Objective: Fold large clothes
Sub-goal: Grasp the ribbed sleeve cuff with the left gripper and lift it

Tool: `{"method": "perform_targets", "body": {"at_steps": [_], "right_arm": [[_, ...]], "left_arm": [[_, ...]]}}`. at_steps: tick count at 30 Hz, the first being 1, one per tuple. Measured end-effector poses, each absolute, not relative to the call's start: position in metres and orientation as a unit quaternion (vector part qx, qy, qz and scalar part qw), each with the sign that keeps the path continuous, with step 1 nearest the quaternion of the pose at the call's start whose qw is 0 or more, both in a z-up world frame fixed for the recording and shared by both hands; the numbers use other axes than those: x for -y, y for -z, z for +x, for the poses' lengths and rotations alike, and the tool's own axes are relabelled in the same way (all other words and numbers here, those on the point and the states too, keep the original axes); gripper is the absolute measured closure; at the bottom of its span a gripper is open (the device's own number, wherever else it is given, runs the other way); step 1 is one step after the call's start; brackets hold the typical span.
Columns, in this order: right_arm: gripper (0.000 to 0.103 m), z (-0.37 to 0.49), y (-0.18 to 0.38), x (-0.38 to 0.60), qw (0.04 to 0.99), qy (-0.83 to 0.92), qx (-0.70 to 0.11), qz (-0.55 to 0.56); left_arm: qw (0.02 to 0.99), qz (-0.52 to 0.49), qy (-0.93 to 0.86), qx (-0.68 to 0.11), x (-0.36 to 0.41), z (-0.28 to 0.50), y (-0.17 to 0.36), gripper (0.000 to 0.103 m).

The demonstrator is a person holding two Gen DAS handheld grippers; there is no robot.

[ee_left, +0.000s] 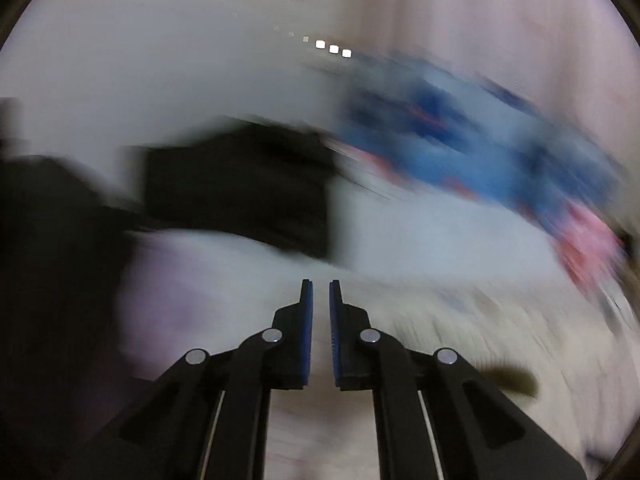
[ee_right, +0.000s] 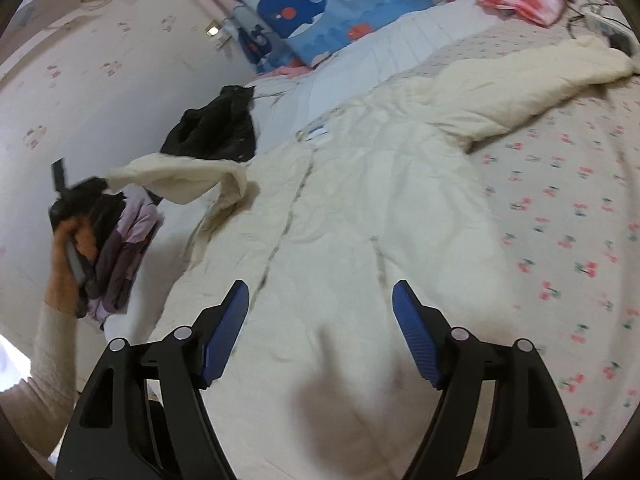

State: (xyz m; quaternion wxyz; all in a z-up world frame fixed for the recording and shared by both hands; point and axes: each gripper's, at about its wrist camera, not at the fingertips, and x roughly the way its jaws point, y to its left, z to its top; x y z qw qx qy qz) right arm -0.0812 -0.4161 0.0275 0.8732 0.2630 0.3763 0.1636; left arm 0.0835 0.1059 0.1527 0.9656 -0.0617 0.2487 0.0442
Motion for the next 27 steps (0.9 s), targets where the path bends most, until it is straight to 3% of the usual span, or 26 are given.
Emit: {"method": "perform_targets", "body": {"at_steps": [3,5,6,7,11,16,21,26,27], "right_arm": [[0.030,-0.072,-0.030,0.394,0.870,-0.183,-0.381,0.253],[0.028,-0.064,-0.031,0.376,0.868,-0.196,-0.386,0.244],[0.027,-0.061,-0.031,0.371,0.867,-0.198,-0.388,0.242],[0.027,-0.056,-0.030,0.363,0.865,-0.200,-0.393,0.239],[0.026,-0.047,-0.031,0.335,0.866,-0.204,-0.407,0.207],[0.026,-0.048,-0.021,0.320,0.858,-0.212,-0.411,0.225],[0.026,-0.047,-0.005,0.321,0.849,-0.209,-0.422,0.241],[0.026,-0.046,0.000,0.329,0.845,-0.209,-0.420,0.256],[0.026,-0.047,0.000,0.330,0.845,-0.210,-0.418,0.259]], "left_arm": [[0.951,-0.067,-0.118,-0.278,-0.160,0.065,-0.188,0.093],[0.958,-0.062,-0.133,-0.247,-0.170,0.034,-0.205,0.060],[0.963,-0.064,-0.128,-0.229,-0.169,0.012,-0.208,0.029],[0.967,-0.071,-0.110,-0.221,-0.167,-0.001,-0.206,0.015],[0.935,-0.137,0.086,-0.315,-0.134,-0.022,-0.131,0.012],[0.823,-0.283,0.152,-0.468,-0.105,0.013,0.034,0.012],[0.739,-0.480,0.112,-0.459,-0.135,0.043,0.110,0.012],[0.688,-0.585,0.066,-0.426,-0.142,0.074,0.149,0.012],[0.686,-0.595,0.044,-0.417,-0.147,0.083,0.155,0.017]]}}
